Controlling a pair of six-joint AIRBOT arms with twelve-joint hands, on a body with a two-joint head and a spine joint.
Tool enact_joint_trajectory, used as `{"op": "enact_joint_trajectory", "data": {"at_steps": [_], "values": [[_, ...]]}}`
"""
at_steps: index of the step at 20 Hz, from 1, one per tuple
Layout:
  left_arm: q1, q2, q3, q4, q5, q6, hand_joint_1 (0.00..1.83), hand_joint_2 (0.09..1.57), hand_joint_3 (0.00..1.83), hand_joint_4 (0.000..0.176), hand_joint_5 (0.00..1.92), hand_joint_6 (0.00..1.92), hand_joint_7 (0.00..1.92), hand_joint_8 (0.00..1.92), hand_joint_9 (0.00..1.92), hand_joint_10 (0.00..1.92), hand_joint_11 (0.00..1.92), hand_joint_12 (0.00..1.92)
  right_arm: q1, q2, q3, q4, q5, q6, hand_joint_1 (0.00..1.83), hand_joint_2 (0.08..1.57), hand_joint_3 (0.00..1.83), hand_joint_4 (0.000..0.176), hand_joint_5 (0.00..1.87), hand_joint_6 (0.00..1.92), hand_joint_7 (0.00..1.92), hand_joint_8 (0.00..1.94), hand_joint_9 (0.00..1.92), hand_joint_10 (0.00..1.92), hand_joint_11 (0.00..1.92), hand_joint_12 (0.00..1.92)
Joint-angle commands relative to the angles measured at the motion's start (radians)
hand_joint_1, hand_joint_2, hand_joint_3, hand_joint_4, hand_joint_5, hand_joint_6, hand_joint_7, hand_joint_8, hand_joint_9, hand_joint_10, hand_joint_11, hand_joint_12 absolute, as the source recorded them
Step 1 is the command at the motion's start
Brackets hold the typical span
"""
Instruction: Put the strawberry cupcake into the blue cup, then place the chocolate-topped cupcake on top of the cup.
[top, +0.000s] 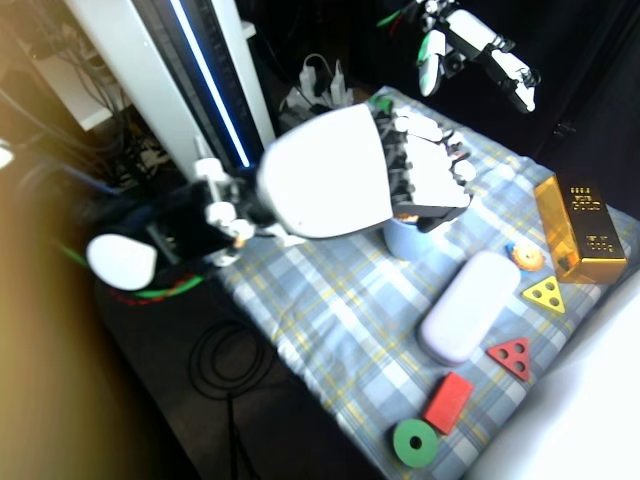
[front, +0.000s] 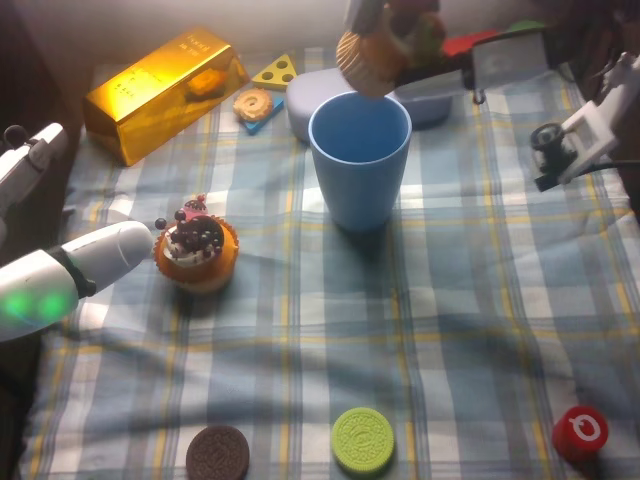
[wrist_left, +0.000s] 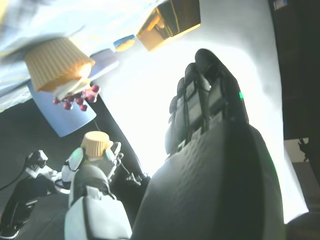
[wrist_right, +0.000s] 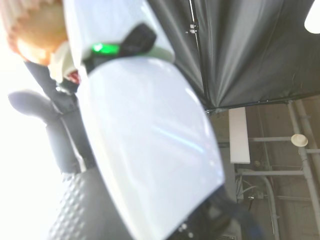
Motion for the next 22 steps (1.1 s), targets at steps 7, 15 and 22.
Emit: {"op": "enact_joint_trajectory", "data": {"at_steps": [7, 15, 22], "values": [[-0.004, -0.001, 0.012, 0.032, -0.108, -0.005, 0.18, 0.84, 0.00, 0.048, 0.11, 0.00, 0.19, 0.00, 0.18, 0.01, 0.00, 0.52, 0.014, -0.009, 0.000, 0.056, 0.108, 0.005, 1.25, 1.09, 0.00, 0.000, 0.91, 1.00, 1.15, 0.80, 1.27, 0.98, 1.13, 1.51], [-0.005, -0.001, 0.013, 0.032, -0.108, -0.005, 0.21, 0.82, 0.00, 0.062, 0.10, 0.01, 0.18, 0.00, 0.17, 0.00, 0.00, 0.48, 0.013, -0.024, -0.002, 0.048, 0.108, 0.005, 1.20, 1.13, 0.00, 0.037, 0.95, 1.04, 0.94, 1.04, 1.15, 0.11, 0.88, 1.01], [-0.005, -0.001, 0.013, 0.032, -0.107, -0.005, 0.17, 0.84, 0.00, 0.048, 0.10, 0.01, 0.18, 0.01, 0.16, 0.01, 0.00, 0.44, 0.011, -0.024, -0.003, 0.044, 0.107, 0.005, 1.01, 1.05, 0.00, 0.000, 0.80, 0.12, 0.84, 0.00, 0.81, 0.01, 0.40, 0.98]]}}
